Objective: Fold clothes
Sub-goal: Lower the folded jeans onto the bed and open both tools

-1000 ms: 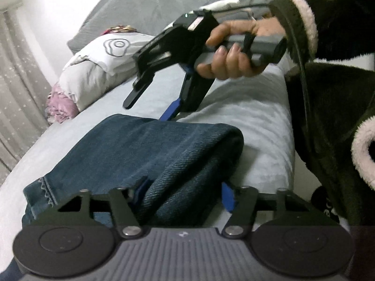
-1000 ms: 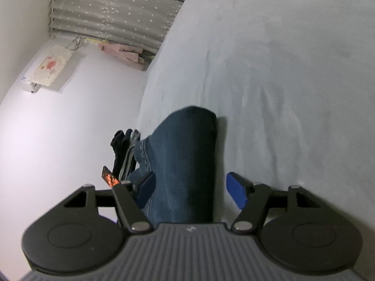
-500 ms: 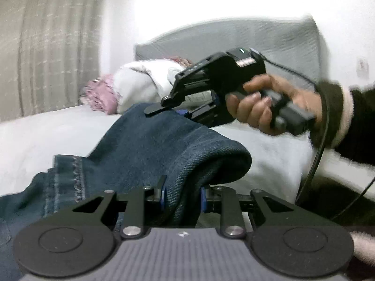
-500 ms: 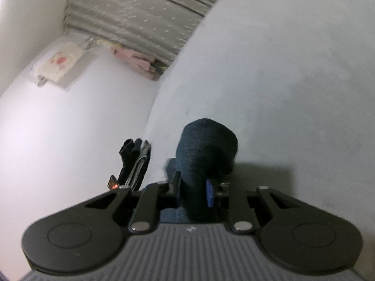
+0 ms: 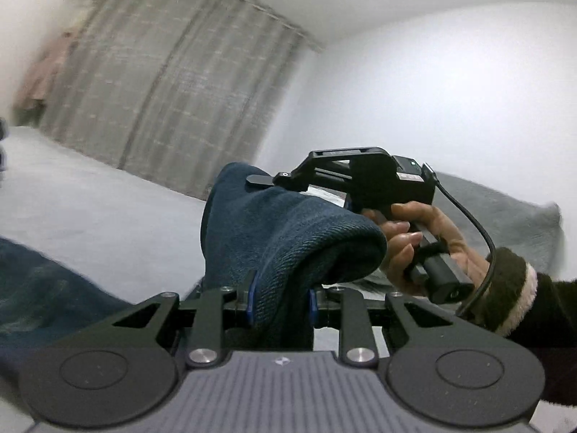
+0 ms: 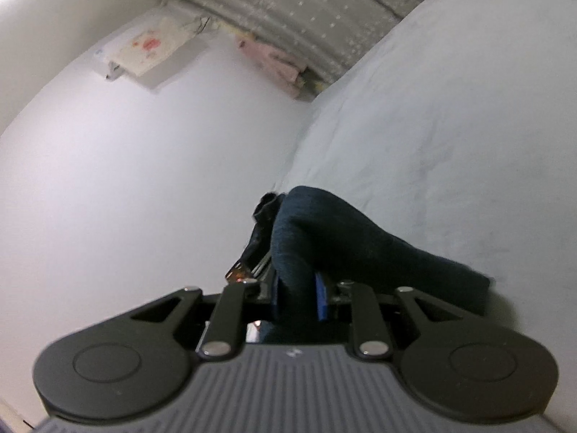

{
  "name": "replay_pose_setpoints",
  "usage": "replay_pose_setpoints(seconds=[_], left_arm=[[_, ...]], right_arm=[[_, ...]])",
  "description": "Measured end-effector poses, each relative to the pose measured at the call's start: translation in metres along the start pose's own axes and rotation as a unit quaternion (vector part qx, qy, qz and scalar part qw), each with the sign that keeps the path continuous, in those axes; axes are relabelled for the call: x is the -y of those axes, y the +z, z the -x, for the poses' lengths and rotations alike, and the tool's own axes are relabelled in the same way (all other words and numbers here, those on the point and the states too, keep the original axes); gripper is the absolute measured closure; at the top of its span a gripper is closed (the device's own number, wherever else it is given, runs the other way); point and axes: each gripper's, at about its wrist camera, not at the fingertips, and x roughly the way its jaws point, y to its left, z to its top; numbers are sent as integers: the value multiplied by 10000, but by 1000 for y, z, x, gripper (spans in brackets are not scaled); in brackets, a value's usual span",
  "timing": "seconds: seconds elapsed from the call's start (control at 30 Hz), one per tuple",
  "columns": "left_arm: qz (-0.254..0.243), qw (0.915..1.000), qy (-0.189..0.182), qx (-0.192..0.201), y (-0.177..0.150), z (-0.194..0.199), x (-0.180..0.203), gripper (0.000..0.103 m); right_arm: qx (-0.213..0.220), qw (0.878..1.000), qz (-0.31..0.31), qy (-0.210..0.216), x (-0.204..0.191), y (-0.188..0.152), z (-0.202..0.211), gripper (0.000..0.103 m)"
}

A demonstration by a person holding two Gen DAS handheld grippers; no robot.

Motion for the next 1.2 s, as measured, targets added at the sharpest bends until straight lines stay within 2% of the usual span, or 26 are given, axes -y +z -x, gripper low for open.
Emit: replay_pose_setpoints(seconds=[0.2, 0.4, 0.47, 0.5, 0.63, 0.7, 0.8, 0.87, 0.97, 1.07, 1.13, 1.2], left_arm=[[557, 9968, 554, 154, 6, 27, -44, 77], [1203, 9875, 996, 216, 6, 60, -82, 77], [1493, 9827, 1080, 184, 4, 67, -93, 74], [1612, 9804, 1117, 164, 3, 70, -97, 69], [1907, 9702, 1474, 246, 10, 91, -102, 50], [1751, 9703, 1644, 301, 20, 103, -95, 44], [1406, 9661, 2101, 520, 39, 117, -88, 35], [1248, 9630, 2283, 697, 52, 128, -80, 35], [1006, 9685, 2132, 808, 73, 130, -68, 35], [557, 9812, 1766, 543, 87, 107, -48, 35], [300, 9842, 1724, 264, 87, 87, -42, 35], [143, 9821, 1878, -28, 80, 71, -45, 36]], right_arm=[[-374, 9993, 63, -11, -20, -12, -83, 80], [-725, 9973, 2, -121, -27, -37, -159, 79], [-793, 9967, -71, -142, -25, -44, -175, 75], [-837, 9963, -143, -150, -22, -49, -187, 68], [-895, 9948, -469, 118, -10, -53, -194, 63], [-857, 9955, -365, 147, -11, -51, -185, 59], [-708, 9974, -30, 126, -14, -50, -161, 55], [-574, 9980, 250, -19, -15, -47, -143, 52], [-379, 9965, 666, -333, -11, -46, -119, 51], [-278, 9944, 883, -503, -3, -53, -101, 51], [-286, 9939, 937, -509, 1, -61, -96, 51], [-328, 9913, 1146, -560, 0, -73, -95, 51]])
